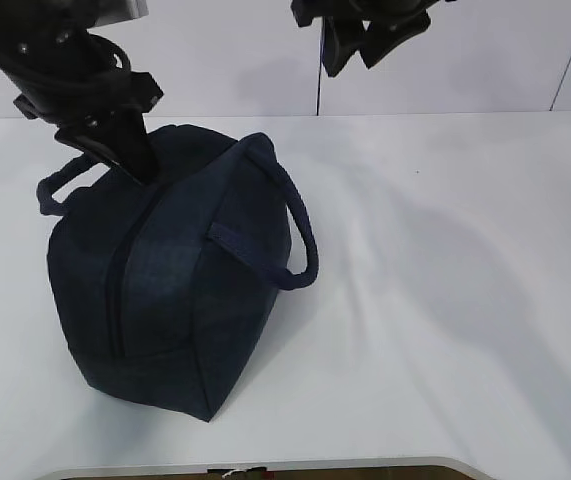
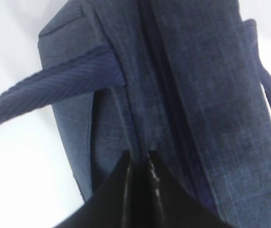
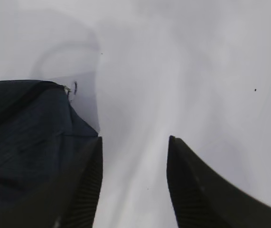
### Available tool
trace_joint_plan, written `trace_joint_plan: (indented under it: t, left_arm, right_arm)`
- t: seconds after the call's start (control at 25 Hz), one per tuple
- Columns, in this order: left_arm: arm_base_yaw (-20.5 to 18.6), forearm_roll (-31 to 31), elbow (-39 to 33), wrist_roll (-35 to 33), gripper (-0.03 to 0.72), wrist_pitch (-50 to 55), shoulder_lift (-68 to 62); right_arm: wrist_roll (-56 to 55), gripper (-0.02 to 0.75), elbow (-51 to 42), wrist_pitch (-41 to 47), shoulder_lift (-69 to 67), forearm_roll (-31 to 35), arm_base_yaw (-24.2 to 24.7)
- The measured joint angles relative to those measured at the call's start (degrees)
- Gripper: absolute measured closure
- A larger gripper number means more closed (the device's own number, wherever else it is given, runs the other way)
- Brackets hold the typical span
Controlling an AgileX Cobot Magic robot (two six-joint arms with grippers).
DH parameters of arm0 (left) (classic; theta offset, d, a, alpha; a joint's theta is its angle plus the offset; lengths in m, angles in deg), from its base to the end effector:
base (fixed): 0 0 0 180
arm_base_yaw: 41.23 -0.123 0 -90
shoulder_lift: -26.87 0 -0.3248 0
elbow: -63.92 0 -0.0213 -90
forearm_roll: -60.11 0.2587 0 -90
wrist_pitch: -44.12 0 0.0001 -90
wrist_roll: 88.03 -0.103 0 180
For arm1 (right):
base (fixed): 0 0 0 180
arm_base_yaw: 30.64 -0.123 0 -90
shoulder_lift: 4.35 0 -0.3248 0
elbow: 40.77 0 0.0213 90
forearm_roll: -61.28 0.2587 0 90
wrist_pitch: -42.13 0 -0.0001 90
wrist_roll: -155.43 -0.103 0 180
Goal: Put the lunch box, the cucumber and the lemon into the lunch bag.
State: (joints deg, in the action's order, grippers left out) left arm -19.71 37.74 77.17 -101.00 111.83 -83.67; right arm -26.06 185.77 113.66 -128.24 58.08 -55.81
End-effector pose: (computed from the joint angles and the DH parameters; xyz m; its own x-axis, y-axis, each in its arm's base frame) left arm 0.3595 -0.1808 0.3231 -0.8579 0.4102 -0.3094 0.4996 0.8065 -0.3161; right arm 0.4385 0.2001 0.3820 -0.7779 -0.3564 -0.5176 -0.3935 0.9184 -0.0410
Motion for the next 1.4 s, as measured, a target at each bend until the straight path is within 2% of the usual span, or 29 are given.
trace_joint_plan:
  t: [0.08, 0.32, 0.44, 0.72, 0.88, 1.16, 1.4]
  left_arm:
    - [0.0, 0.36, 0.0, 1.27, 0.634, -0.11, 0.0]
    - [-0.99, 1.83, 3.14, 4.82, 0.394, 1.71, 0.0]
    - [-1.23, 3.04, 6.11, 5.44, 0.356, 2.45, 0.29]
    - [-1.21, 3.42, 6.83, 6.31, 0.344, 3.0, 4.53]
    - [-1.21, 5.83, 6.41, 6.44, 0.344, 3.15, 8.65]
    - [-1.21, 13.63, -1.26, 6.44, 0.393, 3.77, 21.57]
    - [-1.21, 14.66, -7.42, 6.44, 0.44, 3.99, 33.52]
  right_arm:
    - [0.54, 0.372, 0.0, 0.1, 1.42, 1.43, 0.0]
    - [1.49, 0.372, -0.12, 0.34, 5.1, 3.21, 0.0]
    - [1.49, 0.372, -2.63, 0.34, 7.74, 3.21, 0.0]
    - [2.67, 0.372, -13.95, 0.34, 15.98, 2.33, 0.0]
    - [2.79, 0.372, -19.49, 0.44, 21.25, 2.33, 0.0]
    - [2.89, 0.372, -28.11, 0.44, 31.43, 2.21, 0.0]
    - [2.89, 0.372, -36.41, 0.44, 38.45, 2.32, 0.0]
